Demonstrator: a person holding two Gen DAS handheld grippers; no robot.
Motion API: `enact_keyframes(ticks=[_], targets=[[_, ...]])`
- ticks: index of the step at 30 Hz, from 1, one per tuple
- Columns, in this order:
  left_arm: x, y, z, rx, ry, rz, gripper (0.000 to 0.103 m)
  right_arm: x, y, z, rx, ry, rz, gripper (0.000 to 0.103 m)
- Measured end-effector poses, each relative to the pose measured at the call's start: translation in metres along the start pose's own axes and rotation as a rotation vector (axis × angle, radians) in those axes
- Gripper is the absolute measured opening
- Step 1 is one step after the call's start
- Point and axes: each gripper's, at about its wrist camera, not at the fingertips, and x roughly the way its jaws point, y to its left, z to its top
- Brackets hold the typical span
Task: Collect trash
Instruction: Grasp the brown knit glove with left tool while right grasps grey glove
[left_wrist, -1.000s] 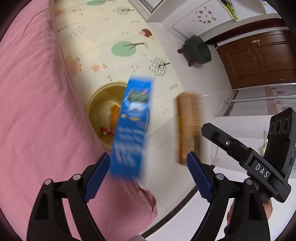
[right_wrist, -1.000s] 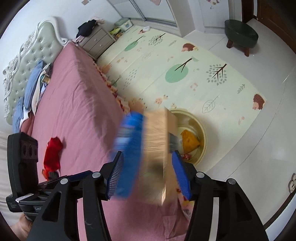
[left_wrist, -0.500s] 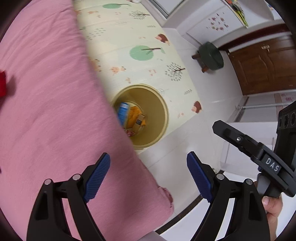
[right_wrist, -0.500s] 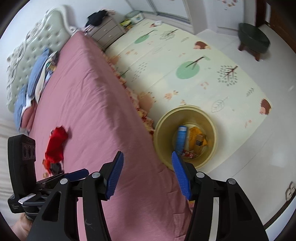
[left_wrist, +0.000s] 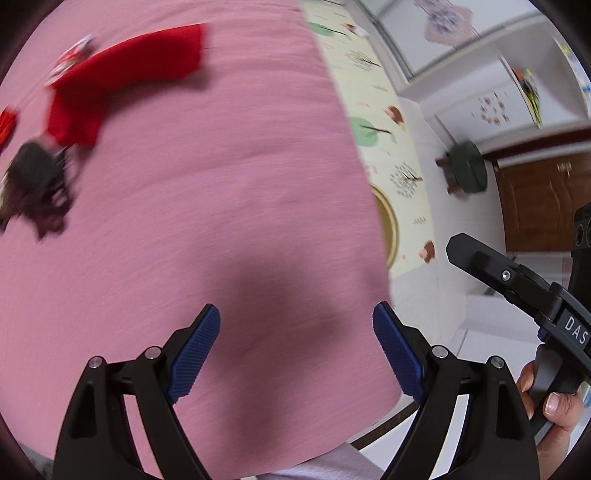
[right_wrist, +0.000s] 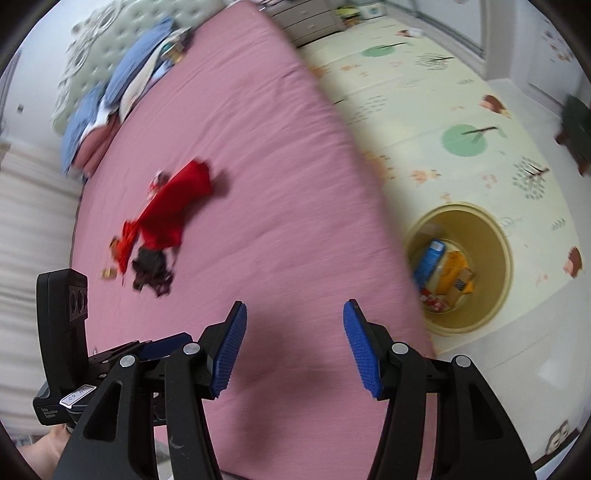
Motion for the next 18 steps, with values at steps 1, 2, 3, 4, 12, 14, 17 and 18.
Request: enact_keyframes(ticks=[1,2,3,4,12,14,17,18], targets=[[-0.007,0.017,-0.005,-0.034,-0.01,-0.002,0.084,0.006,0.014,-0.002,-0.021,0.011,0.008,0.054],[-0.011,0.027,-0.006,-0.052,-0.016,-0.006,0.084,0.01,0.024,-0.003,-0.034,0.018,0.011,0.054],[-0.016,0.038,-0.009,-0.072,-0.026,-0.007,0.084,0.016,0.037,-0.005,-0.052,0.029,0.016,0.054],[-0.021,0.051,-0.012,-0.092,-0.039,-0.003,0.084,0.02,0.047,-0.006,-0.061,0.037,0.02,0.054],[-0.057,0.147,-0.025,-0.225,-0.101,0.032,0.084,0.068,0.145,-0.013,-0.174,0.107,0.08,0.054],[-0.066,0.17,-0.026,-0.251,-0.115,0.05,0.085,0.08,0.167,-0.013,-0.2,0.121,0.09,0.054],[-0.078,0.204,-0.023,-0.281,-0.133,0.068,0.085,0.099,0.199,-0.009,-0.236,0.14,0.107,0.054],[-0.081,0.212,-0.021,-0.29,-0.137,0.07,0.085,0.105,0.209,-0.007,-0.247,0.144,0.112,0.054]])
